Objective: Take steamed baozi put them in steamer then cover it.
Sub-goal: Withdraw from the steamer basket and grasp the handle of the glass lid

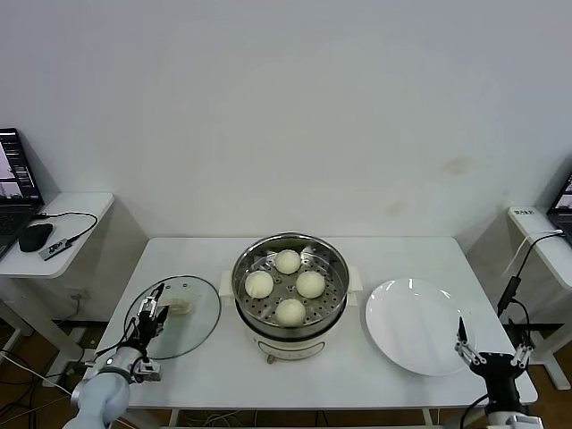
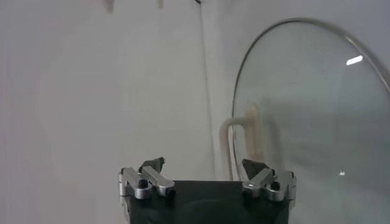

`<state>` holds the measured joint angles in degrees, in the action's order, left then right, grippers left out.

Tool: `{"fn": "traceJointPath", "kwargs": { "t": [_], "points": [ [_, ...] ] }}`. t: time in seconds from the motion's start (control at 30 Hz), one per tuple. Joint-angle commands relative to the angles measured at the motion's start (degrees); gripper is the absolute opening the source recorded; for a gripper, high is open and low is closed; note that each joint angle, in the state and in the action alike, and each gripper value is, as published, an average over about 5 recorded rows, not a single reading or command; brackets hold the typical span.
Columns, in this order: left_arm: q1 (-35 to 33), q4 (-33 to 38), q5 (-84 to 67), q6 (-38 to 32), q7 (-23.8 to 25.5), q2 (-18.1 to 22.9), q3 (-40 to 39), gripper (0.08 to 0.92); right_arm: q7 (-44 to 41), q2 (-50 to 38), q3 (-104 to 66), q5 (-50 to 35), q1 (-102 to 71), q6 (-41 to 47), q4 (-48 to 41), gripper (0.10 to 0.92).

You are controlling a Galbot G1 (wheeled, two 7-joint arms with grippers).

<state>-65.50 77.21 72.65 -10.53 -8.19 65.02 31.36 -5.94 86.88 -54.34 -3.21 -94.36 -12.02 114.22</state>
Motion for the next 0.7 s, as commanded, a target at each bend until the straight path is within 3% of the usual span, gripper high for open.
{"fn": "traceJointPath", "kwargs": {
  "t": [0.03, 0.7],
  "points": [
    [4.7, -4.2, 0.6, 0.0, 0.1, -0.1, -1.3, 0.823, -0.1, 0.4, -0.6, 0.4, -0.2, -0.4, -0.7, 0.823],
    [7.9, -7.7, -0.3, 0.4, -0.1, 1.0, -2.1, 0.818, 0.0, 1.2, 0.1, 2.7, -0.6, -1.8, -1.7, 0.823]
  ]
}}
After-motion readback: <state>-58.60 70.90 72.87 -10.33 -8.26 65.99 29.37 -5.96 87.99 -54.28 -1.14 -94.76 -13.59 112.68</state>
